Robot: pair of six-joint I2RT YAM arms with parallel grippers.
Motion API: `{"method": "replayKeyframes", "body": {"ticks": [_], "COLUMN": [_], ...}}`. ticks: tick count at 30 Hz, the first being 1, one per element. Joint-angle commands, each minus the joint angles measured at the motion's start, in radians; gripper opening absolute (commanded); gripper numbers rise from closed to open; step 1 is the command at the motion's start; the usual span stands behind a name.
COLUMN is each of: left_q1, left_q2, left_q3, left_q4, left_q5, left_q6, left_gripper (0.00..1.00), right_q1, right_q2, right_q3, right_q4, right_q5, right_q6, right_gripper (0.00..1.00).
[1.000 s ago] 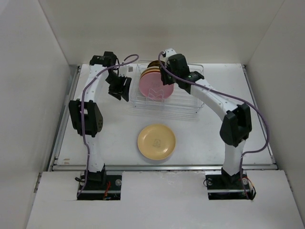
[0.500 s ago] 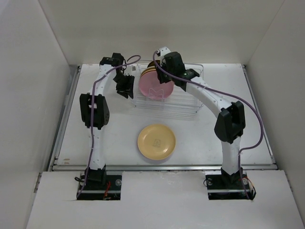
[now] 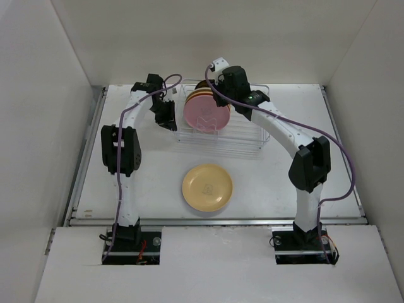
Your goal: Unload the plates from the dish rack
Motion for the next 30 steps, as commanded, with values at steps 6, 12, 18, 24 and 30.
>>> {"method": "replayKeyframes", "body": {"ticks": [6, 12, 18, 24, 30], "left_q1": [0.0, -0.018, -0.018, -0.018, -0.018], "left_q2": [-0.089, -0.109, -0.074, -0.065, -0.045], "left_q3": [-0.187, -0.207, -0.144, -0.1, -0.02], "left_q4": [-0.003, 0.016, -0.017, -0.036, -0.071], "left_q5": [0.037, 0.06, 0.04, 0.031, 0.031], "left_q6": [-0.193, -0.203, -0.17, -0.147, -0.096], "left_gripper": [0.0, 0.0, 0.0, 0.0, 0.11], "right_q1": [-0.003, -0.003, -0.012, -0.012, -0.021], "right_q2": [0.032, 0.093, 0.125, 0.043, -0.028], "right_q3": [0.024, 0.067, 0.104, 0.106, 0.095], "right_q4": [0.033, 0.013, 0.013, -0.027, -0.036], "right_q5": [0.005, 0.016, 0.016, -0.071, -0.187], "right_q6": [-0.062, -0.062, -0.071, -0.08, -0.1], "right_gripper": [0.34, 0.34, 0.35, 0.77, 0.91]}}
